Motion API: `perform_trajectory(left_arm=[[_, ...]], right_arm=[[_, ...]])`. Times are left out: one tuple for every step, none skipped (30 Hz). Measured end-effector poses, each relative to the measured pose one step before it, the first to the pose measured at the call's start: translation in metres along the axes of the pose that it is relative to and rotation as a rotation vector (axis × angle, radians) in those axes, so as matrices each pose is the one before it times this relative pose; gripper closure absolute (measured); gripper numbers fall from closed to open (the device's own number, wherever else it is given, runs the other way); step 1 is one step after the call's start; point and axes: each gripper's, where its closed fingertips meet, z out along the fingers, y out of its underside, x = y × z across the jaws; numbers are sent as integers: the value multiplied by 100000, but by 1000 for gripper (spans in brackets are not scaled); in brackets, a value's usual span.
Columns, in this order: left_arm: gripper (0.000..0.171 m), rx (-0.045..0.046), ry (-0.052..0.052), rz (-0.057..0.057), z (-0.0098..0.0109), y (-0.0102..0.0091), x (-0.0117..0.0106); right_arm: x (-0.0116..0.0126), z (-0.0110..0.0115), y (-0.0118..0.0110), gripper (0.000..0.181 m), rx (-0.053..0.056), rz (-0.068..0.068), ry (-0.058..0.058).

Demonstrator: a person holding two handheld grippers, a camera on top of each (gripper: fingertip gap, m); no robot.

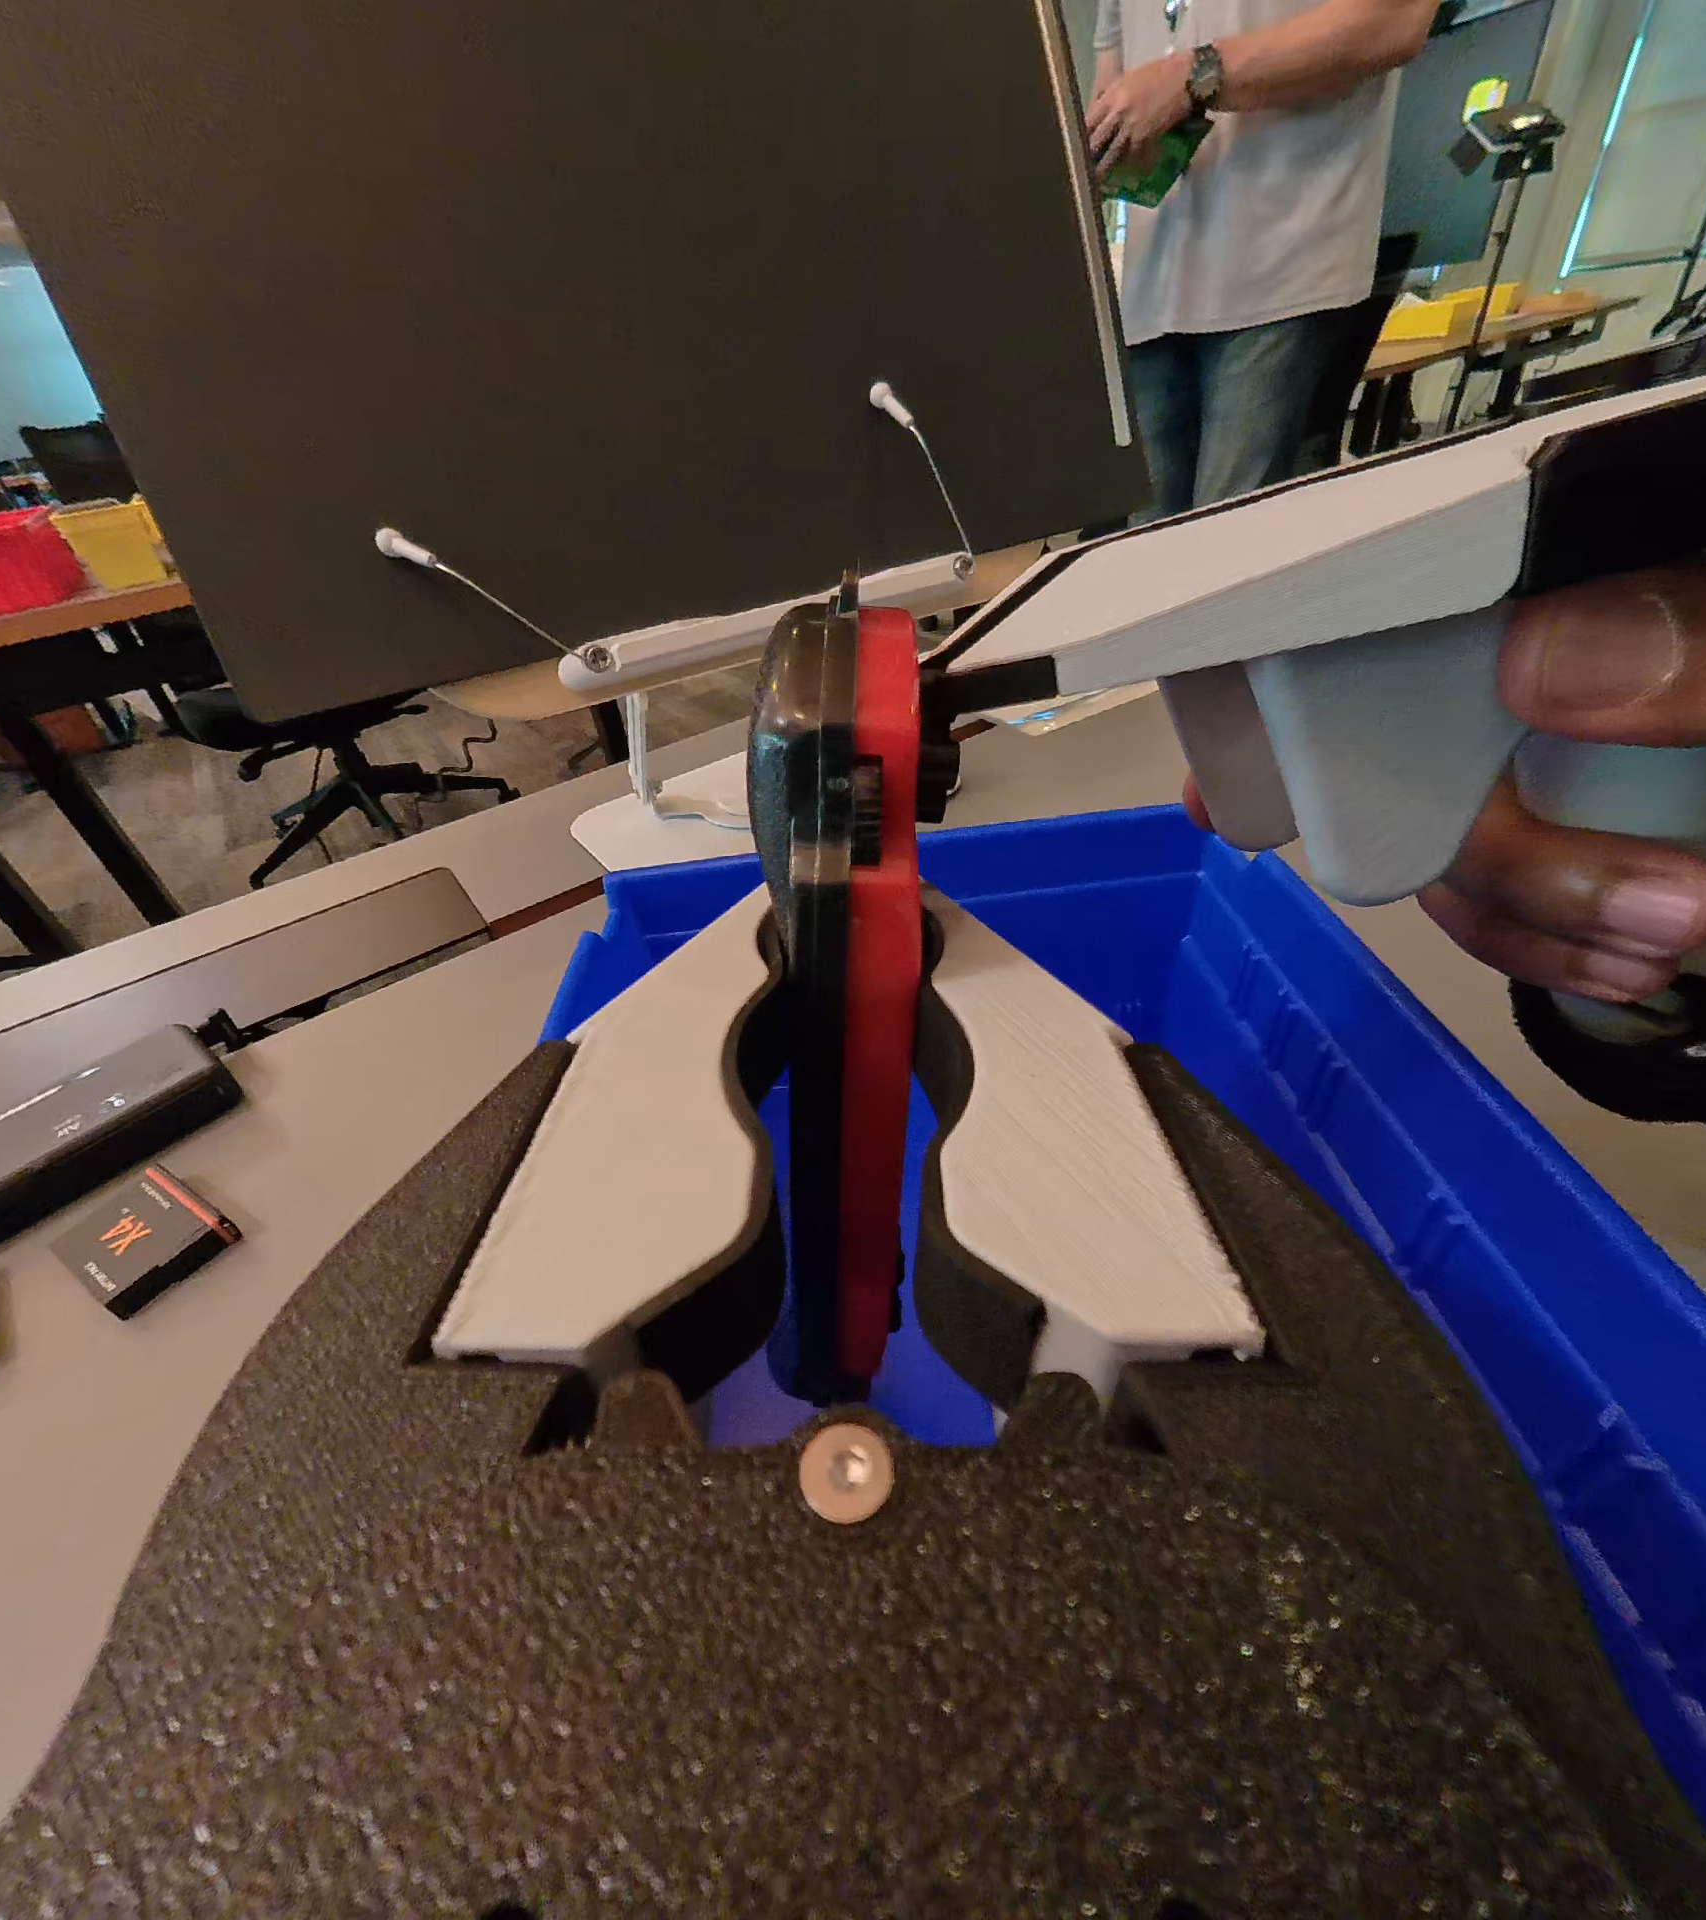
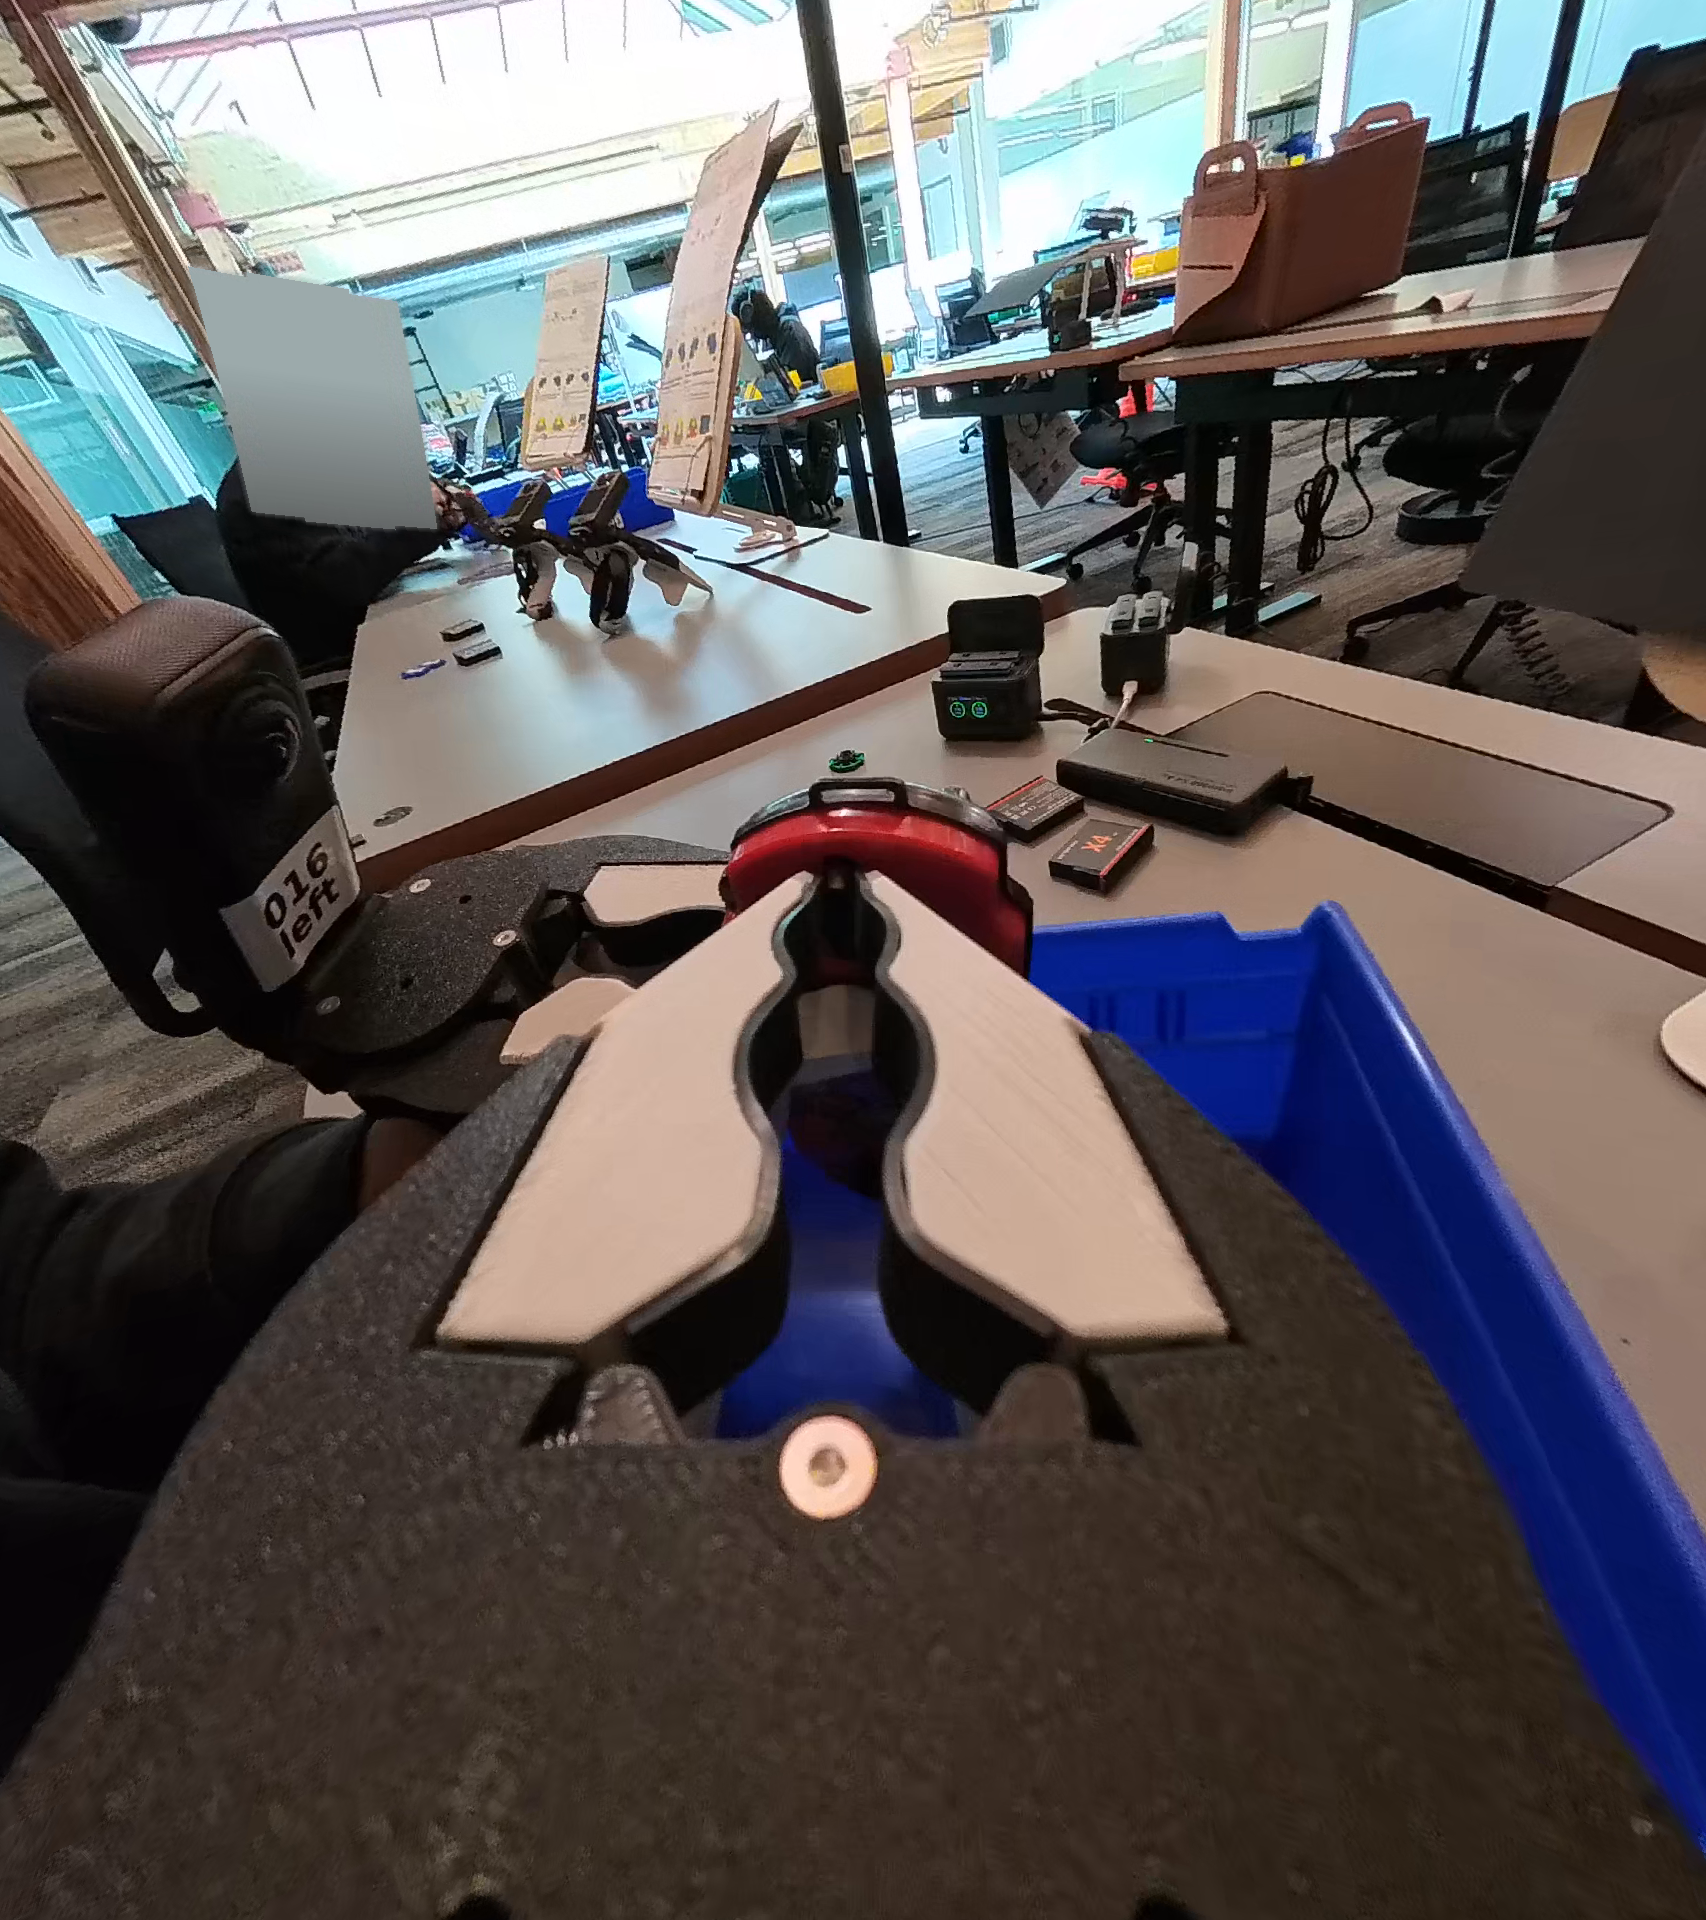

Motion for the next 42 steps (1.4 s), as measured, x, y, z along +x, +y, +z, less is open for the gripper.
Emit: perform_trajectory(left_arm=[[155,-20,-1104,1745,-26,-61,-73],[155,279,-939,1890,-47,-104,-63],[155,564,-368,1156,-63,-133,-5],[155,412,141,689,-28,-86,44],[155,488,225,522,-18,-62,33],[155,284,44,543,-13,-46,16],[155,-63,-560,1114,-11,8,-45],[156,-63,-1116,1858,-36,5,-115],[155,174,-1332,1833,-35,-54,-129],[156,-79,-1180,1286,-32,-43,-115],[156,-5,-651,847,-19,-8,-72],[156,19,-294,426,-1,19,-35],[155,-105,13,16,24,42,11],[155,-53,-93,-113,18,18,-10],[155,110,-222,-26,-12,-4,-29],[155,48,-280,-26,-4,-1,-58],[155,11,-430,-30,-13,12,-108],[155,140,-448,-7,-2,6,-120],[155,87,-372,-123,-15,7,-114],[155,-97,-410,-246,-6,34,-118],[155,204,-222,-109,-9,-15,-75],[155,425,-172,-68,-26,-49,-56],[155,411,-227,-25,-33,-76,-33],[155,374,-36,193,-31,-71,21],[155,396,-87,237,-21,-61,36],[155,165,-35,208,3,-28,41],[155,237,116,136,-2,-38,65],[155,233,234,-14,0,-45,80],[154,377,170,-103,-19,-71,62],[155,559,54,-32,-28,-101,57],[155,558,-110,69,-30,-113,34],[155,383,-306,59,-29,-75,-8],[154,420,28,60,-14,-65,23],[154,430,68,-184,-9,-69,15],[155,252,232,-495,-20,-61,45],[154,-57,151,-262,-3,-31,30],[154,-141,-76,42,11,22,-21],[154,-489,191,-354,52,111,11],[153,-737,597,-1209,81,139,71],[154,118,724,-1496,27,28,54],[155,260,641,-1132,-24,-22,3],[154,85,303,-197,-25,-25,-32]], right_arm=[[-20,-33,-45,176,95,-47,24],[-62,-30,-54,176,293,-33,-355],[-99,-37,-89,176,444,142,-701],[-73,-48,-62,176,307,479,-731],[-40,-30,-47,176,394,325,-632],[-11,-3,-39,176,509,163,-350],[-16,31,7,176,232,-21,-138],[11,51,-7,176,246,-548,78],[-34,54,-41,176,841,-720,200],[-20,65,-44,175,1046,-659,520],[-21,56,-11,175,699,-811,658],[5,42,-18,175,438,-905,773],[42,20,-13,175,415,-703,871],[33,6,-32,175,780,-462,948],[63,-18,-71,174,1200,-348,1197],[118,-35,-100,171,1275,-416,1673],[129,-39,-95,166,1044,-676,1837],[101,-12,-22,164,206,-849,1490],[64,41,85,161,-533,-509,1132],[-3,84,151,156,-940,56,500],[-45,125,243,151,-1262,580,-12],[-62,165,319,148,-1615,1023,-300],[-50,164,279,143,-1417,1218,-469],[-41,90,125,142,-722,1005,-482],[1,3,-54,142,255,759,-308],[26,-72,-142,142,925,692,-181],[23,-46,-85,143,560,589,-247],[-42,-15,10,143,-91,385,-536],[-103,35,71,143,-401,562,-849],[-163,52,59,143,-274,937,-1191],[-126,33,27,144,-63,957,-1023],[-50,-24,-61,145,509,440,-519],[10,-33,-66,146,400,167,-192],[42,-39,-76,147,424,27,66],[14,-39,-87,148,541,-521,47],[-8,-28,-47,150,182,-1196,188],[-19,15,-15,150,-89,-2169,507],[-78,2,-20,154,16,-3188,832],[-100,16,-11,159,26,-3885,1443],[-26,36,-21,159,85,-4235,2615],[-54,18,-53,159,243,-4259,2195],[-42,23,-31,159,56,-3230,1382]])
